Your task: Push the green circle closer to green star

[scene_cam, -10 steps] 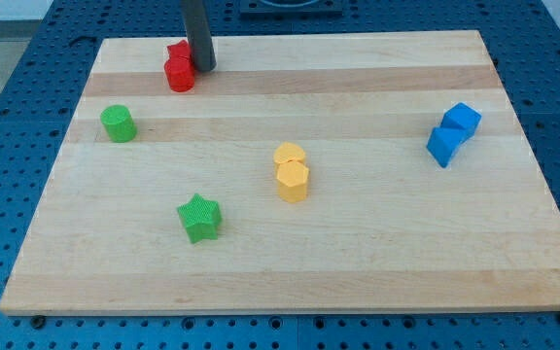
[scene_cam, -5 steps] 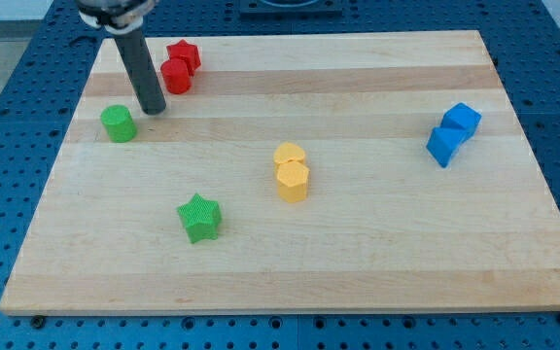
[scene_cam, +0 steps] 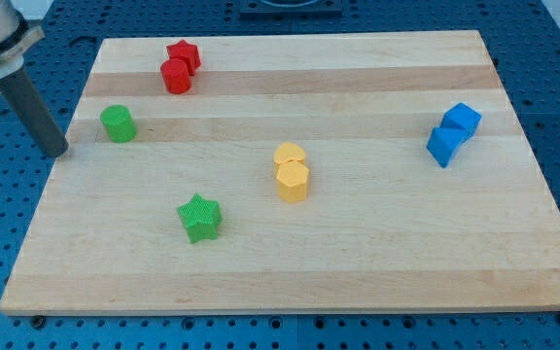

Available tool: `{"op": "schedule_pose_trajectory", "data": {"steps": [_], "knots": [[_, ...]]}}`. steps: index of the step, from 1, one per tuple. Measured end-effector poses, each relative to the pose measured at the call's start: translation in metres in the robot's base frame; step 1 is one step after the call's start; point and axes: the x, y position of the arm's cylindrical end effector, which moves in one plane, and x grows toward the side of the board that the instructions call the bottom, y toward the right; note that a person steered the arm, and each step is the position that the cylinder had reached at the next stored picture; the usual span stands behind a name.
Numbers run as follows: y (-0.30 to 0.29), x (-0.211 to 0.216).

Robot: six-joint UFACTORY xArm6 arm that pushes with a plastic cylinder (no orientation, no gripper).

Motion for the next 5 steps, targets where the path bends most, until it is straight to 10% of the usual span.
{"op": "schedule_pose_trajectory", "data": {"steps": [3, 5], "knots": [[0.0, -0.1], [0.013, -0.03]]}}
